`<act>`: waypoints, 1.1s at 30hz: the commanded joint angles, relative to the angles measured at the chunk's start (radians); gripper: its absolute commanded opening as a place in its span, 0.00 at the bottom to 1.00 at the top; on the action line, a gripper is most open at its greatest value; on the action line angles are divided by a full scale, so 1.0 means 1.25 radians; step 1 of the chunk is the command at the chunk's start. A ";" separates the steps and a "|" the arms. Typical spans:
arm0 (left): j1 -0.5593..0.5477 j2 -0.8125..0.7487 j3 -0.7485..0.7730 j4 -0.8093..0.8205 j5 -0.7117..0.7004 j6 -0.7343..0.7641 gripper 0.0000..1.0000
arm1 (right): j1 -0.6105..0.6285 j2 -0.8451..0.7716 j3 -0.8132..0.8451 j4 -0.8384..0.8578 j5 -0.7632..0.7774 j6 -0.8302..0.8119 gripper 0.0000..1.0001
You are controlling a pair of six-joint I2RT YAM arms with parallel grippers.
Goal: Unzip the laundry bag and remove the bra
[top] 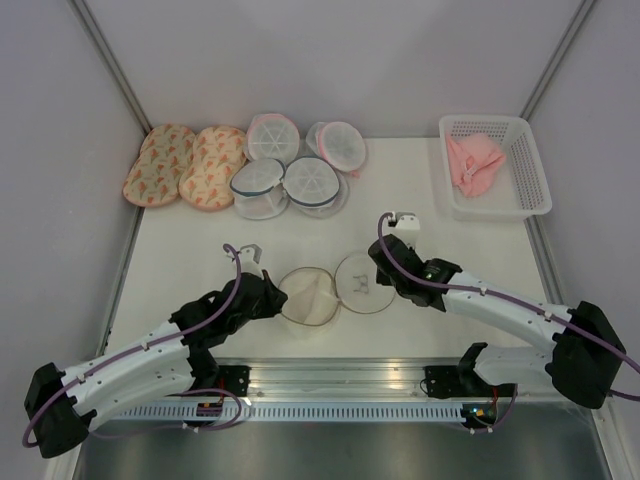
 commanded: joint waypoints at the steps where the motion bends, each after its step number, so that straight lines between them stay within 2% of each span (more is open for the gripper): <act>1: -0.001 0.004 0.015 0.038 -0.016 -0.018 0.02 | 0.014 -0.042 0.078 0.026 -0.038 -0.124 0.00; 6: -0.001 0.006 0.011 0.075 -0.018 -0.012 0.02 | 0.024 -0.053 0.125 0.125 -0.211 -0.199 0.00; 8: 0.000 0.009 0.015 0.078 -0.018 -0.010 0.02 | 0.024 -0.032 0.166 0.072 -0.195 -0.190 0.00; 9: -0.001 0.009 0.016 0.078 -0.018 -0.010 0.02 | 0.024 -0.015 0.187 0.027 -0.113 -0.151 0.03; 10: -0.001 0.008 0.016 0.078 -0.018 -0.011 0.02 | 0.024 0.021 0.206 -0.018 -0.066 -0.128 0.08; 11: 0.000 0.002 0.014 0.078 -0.017 -0.011 0.02 | 0.025 0.040 0.230 -0.107 -0.016 -0.097 0.24; 13: 0.000 -0.008 0.010 0.078 -0.018 -0.013 0.02 | 0.024 0.077 0.232 -0.168 0.081 -0.013 0.32; 17: 0.000 -0.035 -0.002 0.073 -0.021 -0.015 0.02 | 0.016 0.084 0.135 -0.178 0.116 0.086 0.49; 23: -0.001 -0.063 -0.006 0.052 -0.024 -0.018 0.02 | -0.008 0.061 -0.027 -0.041 0.014 0.142 0.51; 33: -0.001 -0.062 -0.013 0.050 -0.018 -0.027 0.02 | -0.020 0.093 -0.155 0.157 -0.115 0.169 0.50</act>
